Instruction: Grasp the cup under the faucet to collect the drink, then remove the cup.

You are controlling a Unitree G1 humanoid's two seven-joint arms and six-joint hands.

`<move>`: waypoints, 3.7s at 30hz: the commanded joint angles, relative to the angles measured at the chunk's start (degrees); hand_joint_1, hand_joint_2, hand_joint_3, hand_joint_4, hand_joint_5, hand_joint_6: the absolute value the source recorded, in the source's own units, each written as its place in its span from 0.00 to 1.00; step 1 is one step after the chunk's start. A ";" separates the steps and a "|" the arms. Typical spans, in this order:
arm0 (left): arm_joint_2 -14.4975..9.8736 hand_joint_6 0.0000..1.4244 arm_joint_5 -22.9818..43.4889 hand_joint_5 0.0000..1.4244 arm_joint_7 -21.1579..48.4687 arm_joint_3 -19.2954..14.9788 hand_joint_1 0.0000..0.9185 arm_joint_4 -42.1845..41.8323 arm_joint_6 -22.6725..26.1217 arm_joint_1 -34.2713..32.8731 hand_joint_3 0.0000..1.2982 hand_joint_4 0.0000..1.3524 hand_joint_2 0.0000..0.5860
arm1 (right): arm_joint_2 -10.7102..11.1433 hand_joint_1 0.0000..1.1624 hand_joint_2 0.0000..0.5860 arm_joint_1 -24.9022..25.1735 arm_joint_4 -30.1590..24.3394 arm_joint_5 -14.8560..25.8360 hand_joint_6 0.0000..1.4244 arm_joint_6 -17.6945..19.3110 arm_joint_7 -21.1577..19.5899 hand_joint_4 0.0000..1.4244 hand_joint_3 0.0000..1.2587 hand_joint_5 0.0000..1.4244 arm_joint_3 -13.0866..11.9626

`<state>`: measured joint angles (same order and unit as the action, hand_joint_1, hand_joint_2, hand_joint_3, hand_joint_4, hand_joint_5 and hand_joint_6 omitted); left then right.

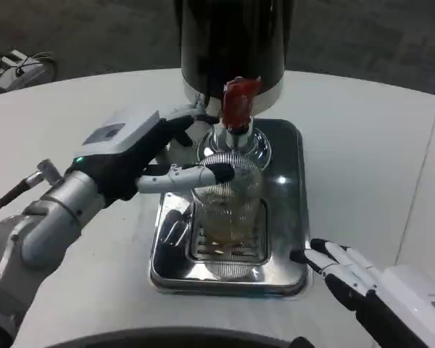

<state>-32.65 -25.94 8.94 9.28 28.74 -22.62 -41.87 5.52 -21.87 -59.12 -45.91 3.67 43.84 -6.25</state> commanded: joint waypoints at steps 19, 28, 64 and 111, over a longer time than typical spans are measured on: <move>-2.79 0.31 24.98 0.31 6.45 -17.24 0.00 -16.54 -4.44 15.00 0.30 0.27 0.07 | 1.13 0.34 0.74 0.58 -0.88 -1.64 0.14 -3.35 -0.82 0.00 0.08 0.01 2.16; -2.04 0.25 37.50 0.25 15.84 -17.97 0.00 -21.48 6.14 11.89 0.18 0.18 0.09 | 1.12 0.34 0.74 0.78 -0.88 -2.65 0.14 -3.71 -0.93 0.01 0.09 0.01 3.08; 5.63 0.23 35.29 0.26 26.50 -9.98 0.00 -14.22 13.32 -4.33 0.21 0.19 0.10 | 1.15 0.34 0.74 1.34 -0.88 -2.76 0.14 -4.76 -1.19 0.01 0.09 0.02 2.78; 8.70 0.22 24.71 0.21 28.67 -1.57 0.00 -5.64 4.08 -7.47 0.18 0.15 0.11 | 1.16 0.31 0.74 -0.49 -0.88 -0.88 0.14 -5.08 -2.44 0.02 0.09 0.02 1.26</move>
<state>-23.76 1.25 36.27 5.70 21.52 -17.55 -49.31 7.06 -21.63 -59.15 -47.67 -2.18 41.97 -4.30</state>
